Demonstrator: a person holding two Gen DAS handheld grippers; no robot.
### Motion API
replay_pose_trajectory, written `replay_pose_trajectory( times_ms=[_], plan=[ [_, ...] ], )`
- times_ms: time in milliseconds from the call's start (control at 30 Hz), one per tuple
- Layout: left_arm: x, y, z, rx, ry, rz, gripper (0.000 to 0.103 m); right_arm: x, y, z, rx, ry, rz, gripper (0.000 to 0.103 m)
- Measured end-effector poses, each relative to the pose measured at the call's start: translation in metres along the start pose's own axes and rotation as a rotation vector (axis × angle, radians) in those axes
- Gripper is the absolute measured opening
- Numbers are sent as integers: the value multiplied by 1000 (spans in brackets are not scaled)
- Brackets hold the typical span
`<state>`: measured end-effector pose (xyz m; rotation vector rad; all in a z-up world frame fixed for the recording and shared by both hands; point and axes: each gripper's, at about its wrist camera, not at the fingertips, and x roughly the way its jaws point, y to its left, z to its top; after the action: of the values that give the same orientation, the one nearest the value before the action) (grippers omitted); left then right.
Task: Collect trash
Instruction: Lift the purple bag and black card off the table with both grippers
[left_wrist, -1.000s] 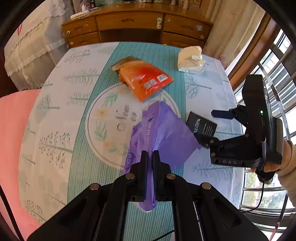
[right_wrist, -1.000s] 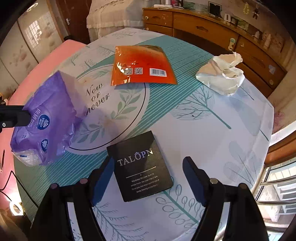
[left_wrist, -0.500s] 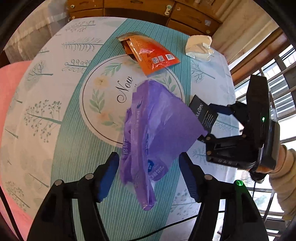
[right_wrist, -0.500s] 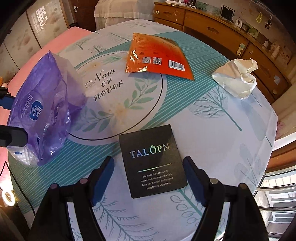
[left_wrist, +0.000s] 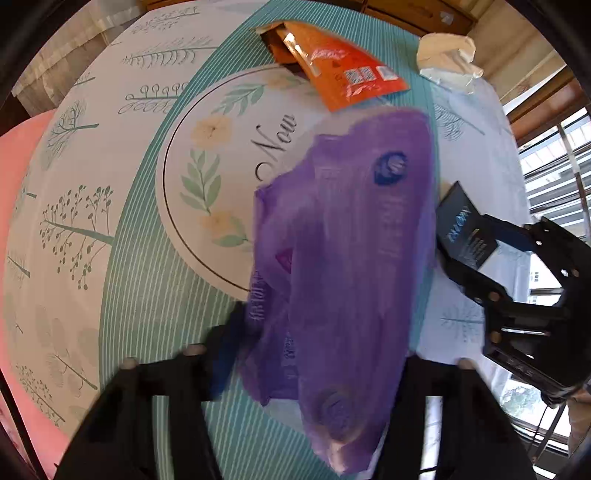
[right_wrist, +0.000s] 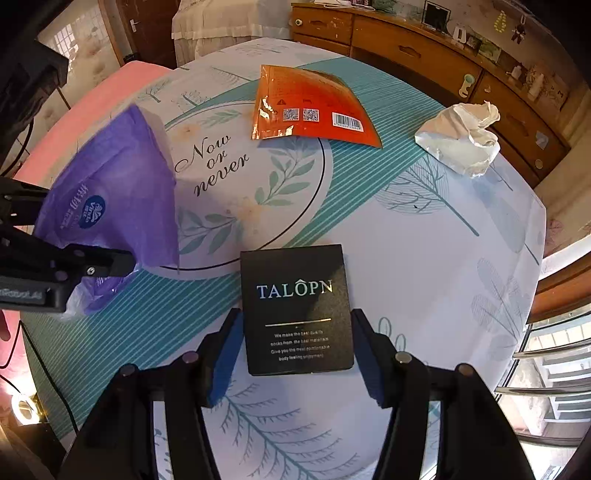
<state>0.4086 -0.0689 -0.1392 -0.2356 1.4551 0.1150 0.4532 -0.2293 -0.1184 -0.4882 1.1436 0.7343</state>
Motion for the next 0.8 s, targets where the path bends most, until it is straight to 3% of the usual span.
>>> replay_pose_trajectory(
  times_ms=[267,533,800],
  plan=[
    [-9,-3,-17,41,-64,5,15,-14,14,-18,146,-2,28,55],
    [-41,8,-57,127,-138,18,12,-42,56,-34,273,-25,52,55],
    [-88,58,-109,184,-187,-78,11,-82,131,-50,380,-75,8,55]
  ],
)
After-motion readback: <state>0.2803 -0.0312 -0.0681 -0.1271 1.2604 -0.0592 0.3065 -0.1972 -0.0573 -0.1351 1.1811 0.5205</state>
